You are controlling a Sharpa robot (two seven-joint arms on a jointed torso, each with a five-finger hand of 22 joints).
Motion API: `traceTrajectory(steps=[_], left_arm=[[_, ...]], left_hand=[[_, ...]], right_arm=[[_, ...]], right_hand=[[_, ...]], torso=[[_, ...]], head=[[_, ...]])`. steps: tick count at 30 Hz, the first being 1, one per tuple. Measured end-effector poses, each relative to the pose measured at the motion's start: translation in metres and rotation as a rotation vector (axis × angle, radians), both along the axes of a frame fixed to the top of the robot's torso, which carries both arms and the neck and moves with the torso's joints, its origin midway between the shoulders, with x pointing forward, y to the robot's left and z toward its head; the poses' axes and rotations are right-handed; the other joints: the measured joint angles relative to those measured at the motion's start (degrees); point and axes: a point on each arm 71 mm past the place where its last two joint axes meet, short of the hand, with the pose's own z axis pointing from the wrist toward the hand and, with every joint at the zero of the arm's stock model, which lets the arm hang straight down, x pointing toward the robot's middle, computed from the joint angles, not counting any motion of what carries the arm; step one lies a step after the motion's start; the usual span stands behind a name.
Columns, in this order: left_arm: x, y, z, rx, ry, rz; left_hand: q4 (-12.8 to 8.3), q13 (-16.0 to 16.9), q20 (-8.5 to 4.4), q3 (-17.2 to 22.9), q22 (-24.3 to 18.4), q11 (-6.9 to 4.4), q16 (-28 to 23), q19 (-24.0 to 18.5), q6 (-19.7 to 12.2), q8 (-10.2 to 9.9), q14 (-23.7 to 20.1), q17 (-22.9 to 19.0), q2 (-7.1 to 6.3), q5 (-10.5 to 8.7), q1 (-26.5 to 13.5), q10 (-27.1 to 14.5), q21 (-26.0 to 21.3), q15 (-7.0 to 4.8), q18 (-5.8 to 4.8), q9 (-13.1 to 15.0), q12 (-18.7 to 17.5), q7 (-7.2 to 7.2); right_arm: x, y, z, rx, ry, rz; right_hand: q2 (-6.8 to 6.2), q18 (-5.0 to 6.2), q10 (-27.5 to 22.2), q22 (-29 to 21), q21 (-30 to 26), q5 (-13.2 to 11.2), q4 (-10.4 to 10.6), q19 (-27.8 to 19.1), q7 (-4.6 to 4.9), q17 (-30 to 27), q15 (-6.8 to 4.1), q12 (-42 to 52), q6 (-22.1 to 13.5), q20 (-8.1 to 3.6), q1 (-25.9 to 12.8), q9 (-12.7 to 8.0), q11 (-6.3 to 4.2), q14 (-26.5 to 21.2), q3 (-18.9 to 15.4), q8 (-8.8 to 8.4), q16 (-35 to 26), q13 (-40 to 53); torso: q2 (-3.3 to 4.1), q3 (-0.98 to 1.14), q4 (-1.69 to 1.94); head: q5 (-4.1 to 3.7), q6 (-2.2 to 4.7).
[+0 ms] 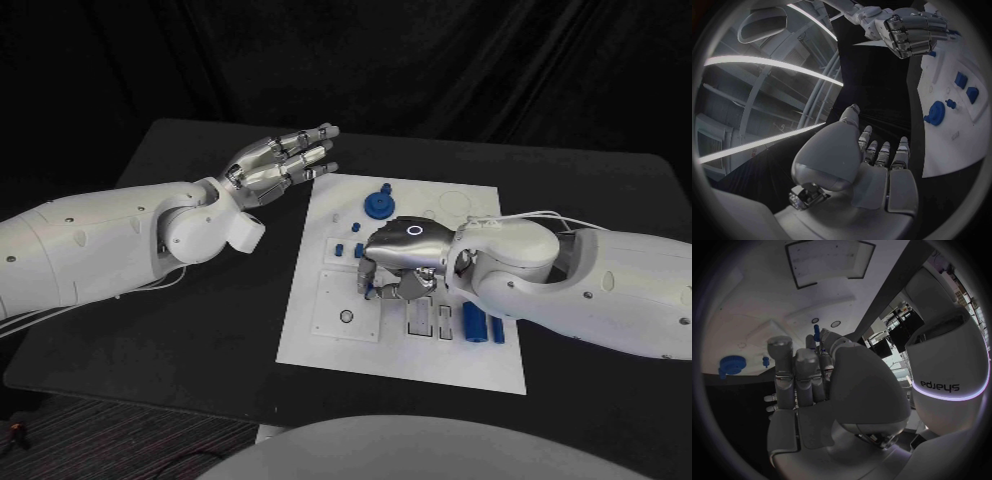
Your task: Assemble the parts on the task board
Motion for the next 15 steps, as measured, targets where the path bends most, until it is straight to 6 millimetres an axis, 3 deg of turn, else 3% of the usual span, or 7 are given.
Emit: traceTrajectory(steps=[15], left_arm=[[-0.0003, -0.0004, -0.0001, 0.0, 0.002, -0.005]], left_hand=[[0.01, 0.0, 0.0, 0.0, 0.13, -0.01, 0.0, 0.0, 0.0, 0.23, 0.0, 0.0, 0.23, 0.0, -0.22, -0.01, 0.0, 0.0, 0.0, 0.0, 0.0, 0.0]], right_arm=[[0.0036, 0.0012, -0.0039, -0.018, 0.011, -0.008]], right_hand=[[-0.01, 0.0, 0.18, -0.01, -1.17, -0.03, -0.16, 0.0, 0.21, -0.6, 0.0, 0.03, -0.21, 0.0, 0.0, -0.14, -0.18, 0.0, 0.16, -0.28, -0.71, 0.0]], torso=[[-0.03, -0.03, 0.02]], head=[[-0.04, 0.0]])
